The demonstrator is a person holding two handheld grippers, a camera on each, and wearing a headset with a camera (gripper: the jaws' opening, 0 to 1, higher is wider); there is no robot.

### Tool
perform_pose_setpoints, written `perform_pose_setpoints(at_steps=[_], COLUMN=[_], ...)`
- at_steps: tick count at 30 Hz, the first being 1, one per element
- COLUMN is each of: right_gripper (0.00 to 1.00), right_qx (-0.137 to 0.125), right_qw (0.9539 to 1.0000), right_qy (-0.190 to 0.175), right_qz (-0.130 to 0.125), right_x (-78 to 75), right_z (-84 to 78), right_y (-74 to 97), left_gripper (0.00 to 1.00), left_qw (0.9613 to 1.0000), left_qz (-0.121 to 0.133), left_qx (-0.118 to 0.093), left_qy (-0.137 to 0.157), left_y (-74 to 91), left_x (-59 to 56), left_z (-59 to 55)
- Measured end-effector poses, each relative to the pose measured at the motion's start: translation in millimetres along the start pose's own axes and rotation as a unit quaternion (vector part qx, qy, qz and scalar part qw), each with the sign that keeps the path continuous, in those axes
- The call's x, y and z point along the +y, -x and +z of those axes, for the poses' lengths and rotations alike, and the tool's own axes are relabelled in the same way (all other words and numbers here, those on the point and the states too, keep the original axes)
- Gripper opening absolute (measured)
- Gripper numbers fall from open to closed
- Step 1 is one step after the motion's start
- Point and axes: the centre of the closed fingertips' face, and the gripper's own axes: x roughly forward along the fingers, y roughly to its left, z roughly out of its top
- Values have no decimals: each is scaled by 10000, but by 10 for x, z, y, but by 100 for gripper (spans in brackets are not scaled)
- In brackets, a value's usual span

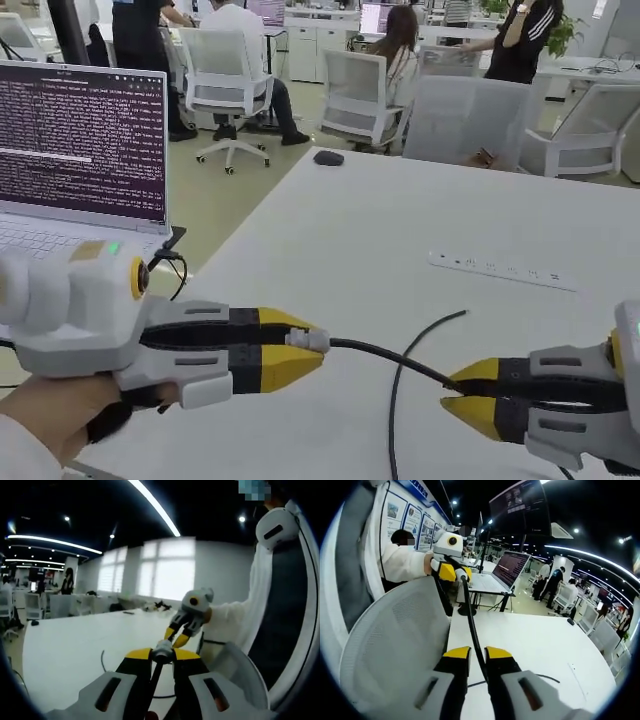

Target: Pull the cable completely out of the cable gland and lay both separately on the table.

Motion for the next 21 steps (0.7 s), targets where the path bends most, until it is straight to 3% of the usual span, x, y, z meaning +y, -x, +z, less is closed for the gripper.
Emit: perform_pose_setpoints(at_steps=[3,10,17,21], right_gripper=[23,27,27,20], right_qx=[14,-281,10,47], right_qw=[10000,9982,9942,9931], right_qy=[33,506,976,1044], right_qz=[-54,184,453,535], right_x=[-9,126,264,345], right_z=[71,535,630,672], right_y=[-13,-151,-404,-485], left_gripper=[16,16,16,16], left_qw=[10000,9997,9990,9980], left_qz=[-71,-249,-450,-634], left_qx=[-22,80,13,-38], left_qy=[-12,2,35,63], left_y=[-29,-55,-21,8], left_x=[-32,-89,-121,-132], left_z=[8,-89,-105,-86])
